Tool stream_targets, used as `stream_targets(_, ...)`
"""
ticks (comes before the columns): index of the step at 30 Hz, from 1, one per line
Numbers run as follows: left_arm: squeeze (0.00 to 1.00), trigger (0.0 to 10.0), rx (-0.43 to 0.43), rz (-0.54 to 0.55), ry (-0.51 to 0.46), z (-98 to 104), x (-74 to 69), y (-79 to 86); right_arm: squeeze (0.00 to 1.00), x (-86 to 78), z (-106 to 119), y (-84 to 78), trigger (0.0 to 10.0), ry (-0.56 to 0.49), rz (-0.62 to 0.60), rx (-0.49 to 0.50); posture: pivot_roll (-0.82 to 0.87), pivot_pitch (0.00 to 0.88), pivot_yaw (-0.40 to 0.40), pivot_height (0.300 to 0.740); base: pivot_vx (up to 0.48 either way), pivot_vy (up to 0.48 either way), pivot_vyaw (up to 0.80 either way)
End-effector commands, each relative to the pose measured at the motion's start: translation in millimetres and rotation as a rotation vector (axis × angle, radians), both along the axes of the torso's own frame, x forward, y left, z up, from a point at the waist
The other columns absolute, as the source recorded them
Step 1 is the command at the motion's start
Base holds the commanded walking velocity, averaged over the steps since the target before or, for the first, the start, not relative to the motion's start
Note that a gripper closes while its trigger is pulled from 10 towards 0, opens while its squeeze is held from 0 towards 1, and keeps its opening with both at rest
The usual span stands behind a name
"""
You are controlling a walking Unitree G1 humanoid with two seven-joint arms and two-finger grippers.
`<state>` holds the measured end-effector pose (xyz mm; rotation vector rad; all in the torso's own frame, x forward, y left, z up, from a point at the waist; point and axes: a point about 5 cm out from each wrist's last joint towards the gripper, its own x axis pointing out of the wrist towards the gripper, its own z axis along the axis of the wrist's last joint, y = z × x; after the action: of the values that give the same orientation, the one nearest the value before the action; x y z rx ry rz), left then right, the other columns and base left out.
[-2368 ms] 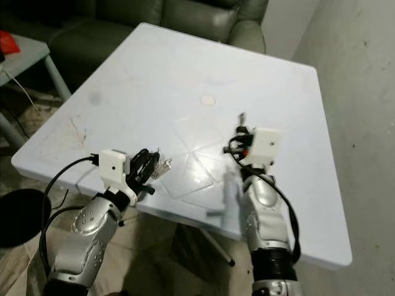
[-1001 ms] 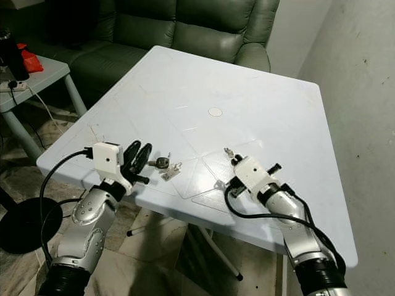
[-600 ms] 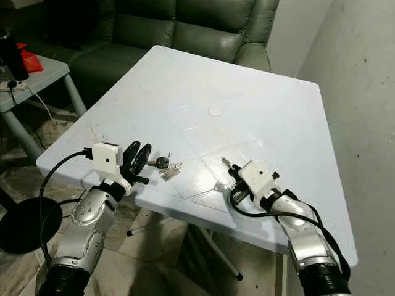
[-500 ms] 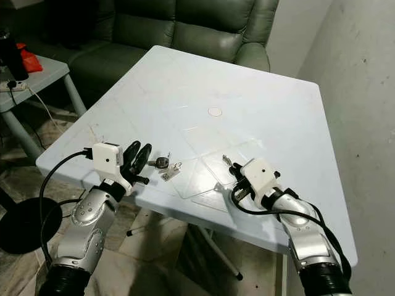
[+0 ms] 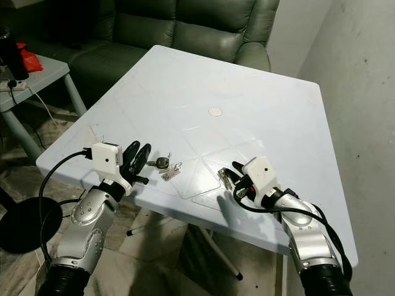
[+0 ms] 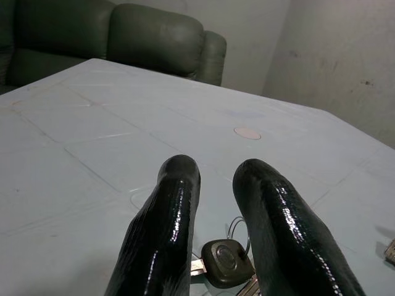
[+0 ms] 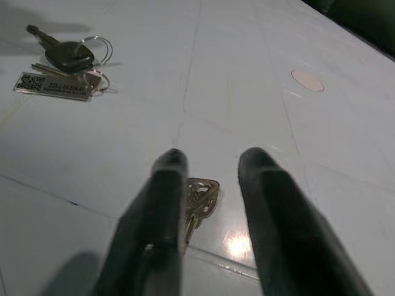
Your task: Hang keys on a hook
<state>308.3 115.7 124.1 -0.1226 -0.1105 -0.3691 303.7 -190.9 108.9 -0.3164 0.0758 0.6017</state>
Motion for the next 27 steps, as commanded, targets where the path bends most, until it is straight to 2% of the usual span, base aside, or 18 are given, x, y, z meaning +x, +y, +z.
stream_targets(1,0.0,10.0,0.003,0.0,-0.012,5,1.3,-0.4,1.0,0.7,4,-2.4,10.0,-0.01,-0.01,-0.011,-0.04,0.053,-0.096,0.74,0.0,0.0,0.0)
stream_targets(2,0.0,10.0,0.003,0.001,-0.013,5,1.1,-0.3,0.55,1.7,4,-1.4,10.0,-0.012,-0.024,-0.016,-0.04,0.053,-0.097,0.74,0.0,0.0,0.0)
stream_targets(3,0.0,10.0,0.003,0.001,-0.013,5,1.1,-0.2,0.0,2.2,3,-0.1,10.0,0.0,-0.03,0.002,-0.04,0.053,-0.097,0.74,0.0,0.0,0.0)
stream_targets(9,0.0,10.0,0.002,0.004,-0.014,5,1.1,0.3,0.0,7.1,3,9.4,10.0,0.054,-0.095,0.112,-0.04,0.055,-0.097,0.74,0.0,0.0,0.0)
stream_targets(12,0.0,10.0,0.001,0.004,-0.014,5,1.3,-0.2,0.0,12.0,1,18.1,10.0,0.102,-0.175,0.179,-0.04,0.054,-0.099,0.74,0.0,0.0,0.0)
stream_targets(14,0.0,10.0,0.002,0.004,-0.014,5,1.4,-0.1,0.0,12.5,2,21.3,10.0,0.09,-0.19,0.18,-0.04,0.054,-0.1,0.74,0.0,0.0,0.0)
stream_targets(17,0.0,10.0,0.001,0.005,-0.015,6,1.3,-0.3,0.0,13.9,-1,24.3,10.0,0.127,-0.234,0.206,-0.04,0.055,-0.1,0.74,0.0,0.0,0.0)
stream_targets(24,0.0,10.0,0.0,0.006,-0.014,5,0.5,-0.4,0.0,14.8,-6,26.1,10.0,0.142,-0.3,0.149,-0.04,0.058,-0.102,0.74,0.0,0.0,0.0)
stream_targets(27,0.0,10.0,0.0,0.007,-0.014,5,-0.2,-0.2,0.0,15.0,-11,23.8,10.0,0.184,-0.355,0.121,-0.04,0.061,-0.104,0.74,0.0,0.0,0.0)
